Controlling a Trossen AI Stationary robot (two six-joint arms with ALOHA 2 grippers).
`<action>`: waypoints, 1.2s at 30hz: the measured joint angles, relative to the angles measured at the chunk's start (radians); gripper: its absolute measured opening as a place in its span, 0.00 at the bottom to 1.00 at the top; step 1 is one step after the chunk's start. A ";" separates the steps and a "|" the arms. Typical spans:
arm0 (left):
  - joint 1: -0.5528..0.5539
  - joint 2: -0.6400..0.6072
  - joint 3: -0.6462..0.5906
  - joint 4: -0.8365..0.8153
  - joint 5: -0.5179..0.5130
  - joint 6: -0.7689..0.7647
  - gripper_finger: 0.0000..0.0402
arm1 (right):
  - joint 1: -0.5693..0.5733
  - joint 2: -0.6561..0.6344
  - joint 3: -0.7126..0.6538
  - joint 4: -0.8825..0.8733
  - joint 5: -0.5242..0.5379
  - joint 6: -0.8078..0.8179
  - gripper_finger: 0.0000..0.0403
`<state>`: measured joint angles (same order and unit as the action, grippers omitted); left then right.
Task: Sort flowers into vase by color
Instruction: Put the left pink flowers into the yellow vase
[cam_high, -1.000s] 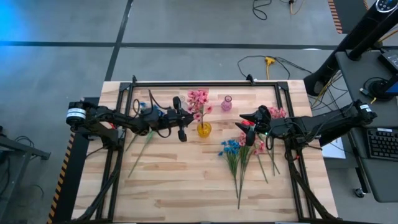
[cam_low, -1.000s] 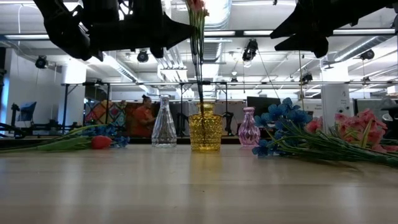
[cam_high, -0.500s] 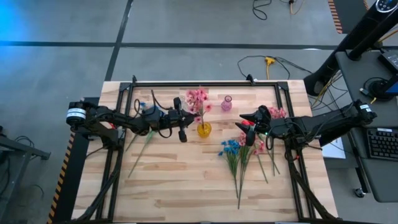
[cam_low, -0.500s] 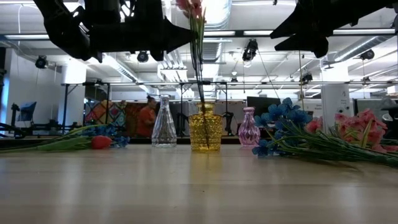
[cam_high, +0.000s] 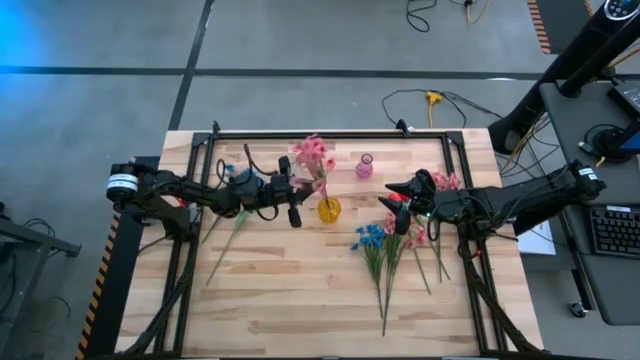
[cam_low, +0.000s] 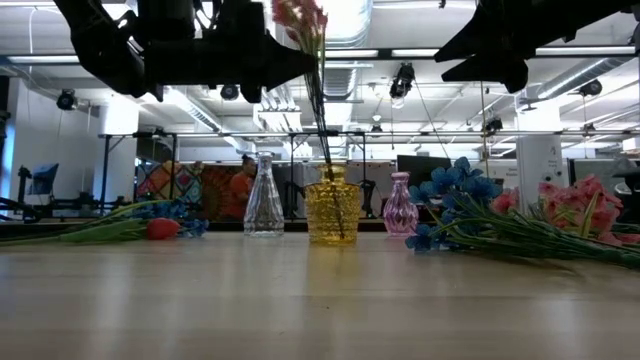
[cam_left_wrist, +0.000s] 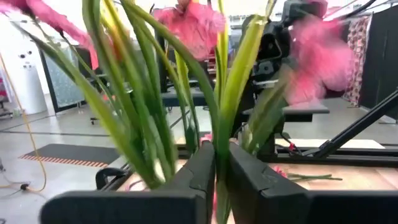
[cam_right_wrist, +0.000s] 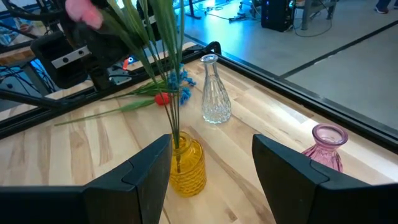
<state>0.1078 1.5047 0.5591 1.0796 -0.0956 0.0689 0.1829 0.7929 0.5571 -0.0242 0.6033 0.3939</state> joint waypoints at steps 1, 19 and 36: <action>0.000 0.000 0.000 0.000 0.000 0.000 0.08 | 0.000 0.000 0.000 0.000 0.000 0.000 0.53; 0.000 -0.017 -0.006 -0.080 -0.001 0.003 0.32 | 0.000 0.000 0.000 -0.001 -0.001 0.000 0.53; 0.000 -0.250 -0.006 -0.501 -0.002 -0.020 0.33 | 0.000 0.000 0.000 -0.001 -0.001 0.005 0.53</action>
<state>0.1074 1.2543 0.5529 0.5785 -0.0971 0.0485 0.1829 0.7929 0.5571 -0.0250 0.6025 0.3988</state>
